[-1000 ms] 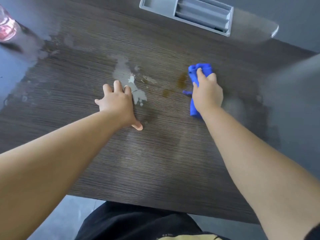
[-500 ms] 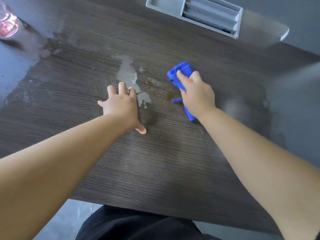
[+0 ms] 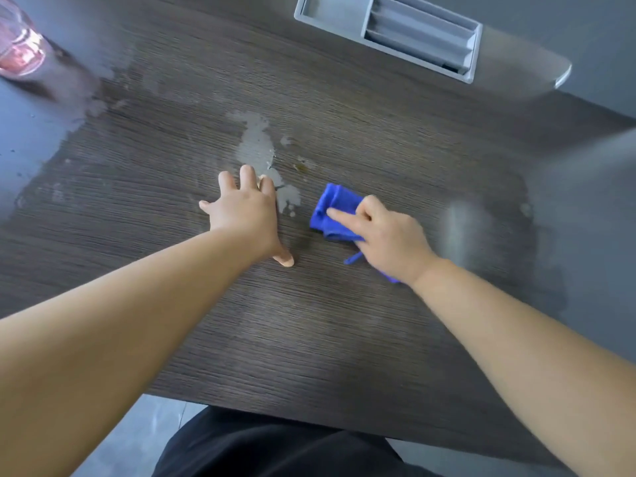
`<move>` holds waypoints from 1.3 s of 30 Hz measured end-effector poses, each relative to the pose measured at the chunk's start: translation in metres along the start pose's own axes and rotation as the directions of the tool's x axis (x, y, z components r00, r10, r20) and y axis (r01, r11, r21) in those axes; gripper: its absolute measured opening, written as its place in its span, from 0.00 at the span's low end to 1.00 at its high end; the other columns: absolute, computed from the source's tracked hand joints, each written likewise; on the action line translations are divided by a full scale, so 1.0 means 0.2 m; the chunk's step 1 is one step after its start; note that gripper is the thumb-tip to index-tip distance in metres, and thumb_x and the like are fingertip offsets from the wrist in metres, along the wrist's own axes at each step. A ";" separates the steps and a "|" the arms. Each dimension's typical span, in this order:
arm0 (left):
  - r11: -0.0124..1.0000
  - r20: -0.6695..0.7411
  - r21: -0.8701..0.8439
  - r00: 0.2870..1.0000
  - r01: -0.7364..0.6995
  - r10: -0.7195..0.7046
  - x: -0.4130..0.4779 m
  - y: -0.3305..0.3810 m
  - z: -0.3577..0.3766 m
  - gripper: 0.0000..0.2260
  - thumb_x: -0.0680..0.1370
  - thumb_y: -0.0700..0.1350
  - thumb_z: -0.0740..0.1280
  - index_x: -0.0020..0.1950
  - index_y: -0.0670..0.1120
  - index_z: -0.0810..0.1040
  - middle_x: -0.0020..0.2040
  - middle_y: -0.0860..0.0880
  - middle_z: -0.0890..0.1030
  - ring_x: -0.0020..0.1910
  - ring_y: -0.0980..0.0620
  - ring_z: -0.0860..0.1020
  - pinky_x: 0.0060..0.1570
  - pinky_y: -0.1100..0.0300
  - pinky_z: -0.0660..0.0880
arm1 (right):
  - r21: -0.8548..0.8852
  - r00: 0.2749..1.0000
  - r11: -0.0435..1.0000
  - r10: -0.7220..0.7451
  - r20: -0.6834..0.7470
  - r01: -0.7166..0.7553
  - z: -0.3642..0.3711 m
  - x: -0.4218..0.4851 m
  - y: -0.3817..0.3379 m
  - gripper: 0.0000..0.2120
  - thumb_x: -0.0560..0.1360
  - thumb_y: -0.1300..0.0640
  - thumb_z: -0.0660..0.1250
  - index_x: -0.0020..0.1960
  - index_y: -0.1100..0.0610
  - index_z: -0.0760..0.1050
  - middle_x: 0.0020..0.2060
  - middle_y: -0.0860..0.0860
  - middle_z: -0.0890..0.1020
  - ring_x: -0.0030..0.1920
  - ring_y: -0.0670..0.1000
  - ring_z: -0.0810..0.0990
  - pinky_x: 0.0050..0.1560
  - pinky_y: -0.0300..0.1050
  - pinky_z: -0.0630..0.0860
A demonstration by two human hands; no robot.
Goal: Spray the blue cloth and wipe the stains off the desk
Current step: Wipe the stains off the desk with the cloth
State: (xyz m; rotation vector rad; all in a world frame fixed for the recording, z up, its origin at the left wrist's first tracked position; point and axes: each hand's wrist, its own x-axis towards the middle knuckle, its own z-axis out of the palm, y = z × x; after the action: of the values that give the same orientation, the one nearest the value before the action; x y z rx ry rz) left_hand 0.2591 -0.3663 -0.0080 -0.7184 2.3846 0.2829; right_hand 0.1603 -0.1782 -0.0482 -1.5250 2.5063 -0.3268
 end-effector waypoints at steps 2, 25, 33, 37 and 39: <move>1.000 0.001 0.001 1.000 -0.001 0.001 0.00 0.00 0.00 0.54 0.54 0.65 0.77 0.71 0.44 0.56 0.66 0.45 0.57 0.66 0.40 0.57 0.60 0.34 0.68 | -0.021 0.977 0.977 0.212 -0.030 -0.213 -0.04 0.05 0.12 0.22 0.71 0.60 0.63 0.64 0.49 0.75 0.45 0.56 0.76 0.34 0.58 0.78 0.30 0.47 0.73; 0.986 -0.157 -0.159 0.984 0.053 -0.079 -0.07 -0.47 0.07 0.51 0.57 0.65 0.76 0.72 0.47 0.59 0.72 0.46 0.58 0.70 0.42 0.57 0.63 0.43 0.64 | 0.021 0.996 0.998 0.060 0.061 -0.062 0.07 0.24 -0.30 0.25 0.71 0.62 0.68 0.68 0.50 0.72 0.47 0.58 0.75 0.34 0.60 0.78 0.31 0.50 0.73; 0.990 -0.097 -0.121 0.992 0.073 -0.085 -0.05 -0.44 0.04 0.51 0.57 0.65 0.76 0.72 0.44 0.58 0.69 0.45 0.59 0.66 0.41 0.59 0.62 0.42 0.68 | -0.010 0.796 0.798 0.599 -0.085 -0.602 0.01 0.62 -0.14 0.22 0.81 0.52 0.55 0.74 0.46 0.60 0.59 0.54 0.70 0.52 0.62 0.76 0.47 0.49 0.68; 0.989 -0.102 -0.134 0.992 0.062 -0.076 -0.05 -0.45 0.05 0.52 0.56 0.65 0.76 0.71 0.44 0.59 0.68 0.45 0.60 0.66 0.41 0.59 0.62 0.40 0.68 | -0.008 0.973 0.975 0.221 0.065 -0.221 0.10 0.51 -0.43 0.23 0.77 0.55 0.59 0.71 0.48 0.65 0.52 0.55 0.72 0.44 0.61 0.78 0.42 0.52 0.72; 0.990 -0.109 -0.133 0.992 0.053 -0.068 -0.05 -0.45 0.06 0.52 0.56 0.65 0.76 0.71 0.44 0.59 0.69 0.45 0.60 0.66 0.41 0.59 0.63 0.40 0.67 | 0.030 0.997 0.999 -0.024 0.076 0.022 0.10 0.36 -0.43 0.24 0.72 0.58 0.62 0.67 0.50 0.72 0.46 0.57 0.74 0.33 0.59 0.78 0.30 0.50 0.73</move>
State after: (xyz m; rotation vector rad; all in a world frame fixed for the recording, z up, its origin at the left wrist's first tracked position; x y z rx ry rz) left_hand 0.3219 -0.4331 -0.0136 -0.8870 2.4629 0.3843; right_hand 0.2056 -0.2827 -0.0468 -1.5271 2.4172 -0.3015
